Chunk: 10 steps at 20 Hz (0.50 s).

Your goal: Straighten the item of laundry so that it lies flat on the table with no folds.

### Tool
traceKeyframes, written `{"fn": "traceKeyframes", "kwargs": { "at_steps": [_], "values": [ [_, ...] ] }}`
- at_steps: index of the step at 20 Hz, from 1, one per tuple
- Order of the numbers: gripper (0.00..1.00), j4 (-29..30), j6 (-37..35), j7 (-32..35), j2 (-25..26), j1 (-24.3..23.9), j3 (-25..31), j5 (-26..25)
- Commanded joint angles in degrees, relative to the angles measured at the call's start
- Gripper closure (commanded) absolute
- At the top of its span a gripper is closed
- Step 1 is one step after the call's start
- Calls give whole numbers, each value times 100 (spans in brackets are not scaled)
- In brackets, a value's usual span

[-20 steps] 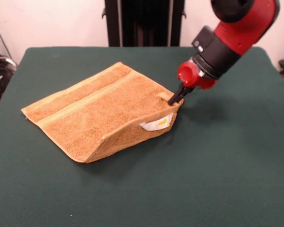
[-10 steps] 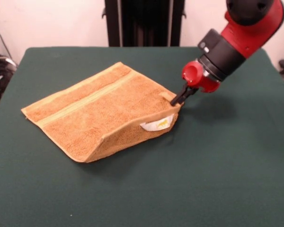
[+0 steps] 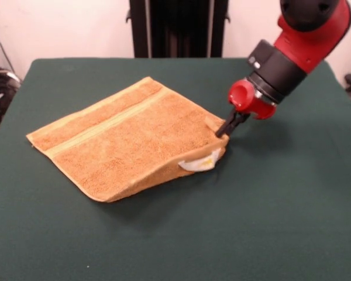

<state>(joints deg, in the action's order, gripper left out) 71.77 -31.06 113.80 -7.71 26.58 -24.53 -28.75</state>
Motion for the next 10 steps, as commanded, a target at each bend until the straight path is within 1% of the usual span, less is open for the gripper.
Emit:
{"fn": "traceKeyframes", "kwargs": {
  "at_steps": [1,5,6,8,10],
  "values": [
    [100,-540,1016,1312,138,87,544,331],
    [100,-578,1323,1238,62,9,642,416],
    [100,-545,1397,1137,-11,-54,745,437],
    [100,-535,1509,1172,-51,-57,758,505],
    [100,-516,1487,1078,-98,-84,821,554]
  ]
}}
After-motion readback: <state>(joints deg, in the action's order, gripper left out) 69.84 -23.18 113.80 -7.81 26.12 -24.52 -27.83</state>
